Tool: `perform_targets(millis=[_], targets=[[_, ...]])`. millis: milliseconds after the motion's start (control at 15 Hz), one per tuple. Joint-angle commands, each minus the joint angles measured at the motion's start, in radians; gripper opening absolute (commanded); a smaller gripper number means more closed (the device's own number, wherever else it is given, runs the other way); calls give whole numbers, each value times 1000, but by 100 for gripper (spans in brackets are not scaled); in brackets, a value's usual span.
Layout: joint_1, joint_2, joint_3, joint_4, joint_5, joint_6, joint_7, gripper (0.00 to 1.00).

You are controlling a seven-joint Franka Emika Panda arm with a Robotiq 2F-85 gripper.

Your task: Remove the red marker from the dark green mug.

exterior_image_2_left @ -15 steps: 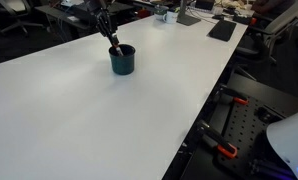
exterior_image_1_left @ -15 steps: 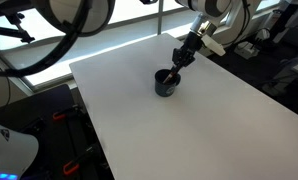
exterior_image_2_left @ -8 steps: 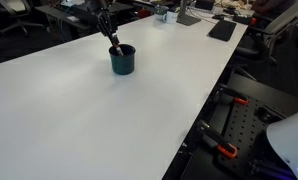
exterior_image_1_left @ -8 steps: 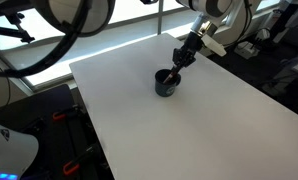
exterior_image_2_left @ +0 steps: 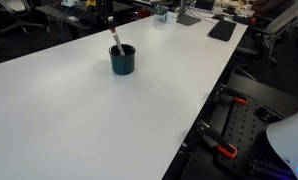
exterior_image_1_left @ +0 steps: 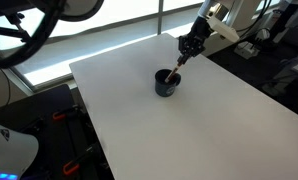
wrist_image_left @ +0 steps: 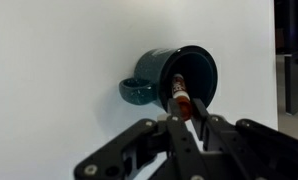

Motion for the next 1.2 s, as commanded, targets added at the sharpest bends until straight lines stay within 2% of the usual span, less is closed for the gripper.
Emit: perform_targets(millis=[0,733,1133], targets=[[-1,-76,-7,-46,5,5,58,3],[-46,-197,-47,-99,-15,54,132,3],[-73,-256,-108,-248,-26,206,200,3]])
